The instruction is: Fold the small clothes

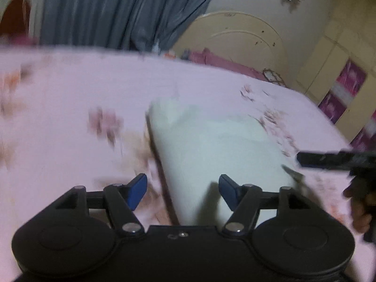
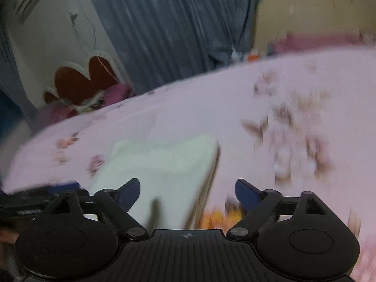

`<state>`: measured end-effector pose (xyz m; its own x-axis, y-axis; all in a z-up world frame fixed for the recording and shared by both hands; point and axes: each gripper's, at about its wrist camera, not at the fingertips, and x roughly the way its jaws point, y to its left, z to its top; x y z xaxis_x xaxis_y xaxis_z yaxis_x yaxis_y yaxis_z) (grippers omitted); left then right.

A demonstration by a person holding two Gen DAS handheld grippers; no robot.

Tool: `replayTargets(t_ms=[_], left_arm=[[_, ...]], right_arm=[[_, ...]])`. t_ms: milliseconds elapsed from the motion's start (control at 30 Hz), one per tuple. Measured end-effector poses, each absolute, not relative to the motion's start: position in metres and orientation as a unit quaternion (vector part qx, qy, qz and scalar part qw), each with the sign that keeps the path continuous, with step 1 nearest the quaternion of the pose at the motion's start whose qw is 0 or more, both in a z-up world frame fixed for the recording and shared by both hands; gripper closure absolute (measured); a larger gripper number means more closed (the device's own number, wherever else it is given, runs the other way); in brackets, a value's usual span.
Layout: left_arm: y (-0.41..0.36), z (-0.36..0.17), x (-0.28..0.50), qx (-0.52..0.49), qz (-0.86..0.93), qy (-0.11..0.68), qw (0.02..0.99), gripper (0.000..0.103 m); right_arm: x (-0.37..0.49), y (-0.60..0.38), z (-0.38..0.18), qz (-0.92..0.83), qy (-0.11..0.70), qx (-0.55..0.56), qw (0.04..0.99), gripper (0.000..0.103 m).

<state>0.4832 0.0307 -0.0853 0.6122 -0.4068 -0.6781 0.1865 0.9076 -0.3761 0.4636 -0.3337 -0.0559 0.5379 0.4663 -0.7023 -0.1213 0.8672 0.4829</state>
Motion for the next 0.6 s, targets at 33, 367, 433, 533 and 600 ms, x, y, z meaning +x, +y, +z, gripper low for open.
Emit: replayTargets(t_ms=[33, 367, 433, 533, 600], left_arm=[[0.036, -0.088, 0.484, -0.154, -0.170, 0.412, 0.882, 0.039], [0.042, -0.103, 0.489, -0.238, -0.139, 0.432, 0.858, 0.038], [0.037, -0.101, 0.489, -0.235, -0.136, 0.432, 0.860, 0.038], [0.030, -0.098, 0.487, -0.220, -0.134, 0.435, 0.863, 0.038], [0.030, -0.098, 0.486, -0.216, -0.132, 0.435, 0.864, 0.039]], right_arm=[[0.460, -0.339, -0.060, 0.173, 0.457, 0.215, 0.845, 0.034], [0.464, -0.335, -0.087, 0.210, 0.493, 0.284, 0.795, 0.035], [0.463, -0.331, -0.087, 0.182, 0.494, 0.226, 0.820, 0.056], [0.464, -0.343, -0.090, 0.179, 0.497, 0.259, 0.809, 0.056], [0.465, -0.340, -0.085, 0.179, 0.498, 0.258, 0.808, 0.056]])
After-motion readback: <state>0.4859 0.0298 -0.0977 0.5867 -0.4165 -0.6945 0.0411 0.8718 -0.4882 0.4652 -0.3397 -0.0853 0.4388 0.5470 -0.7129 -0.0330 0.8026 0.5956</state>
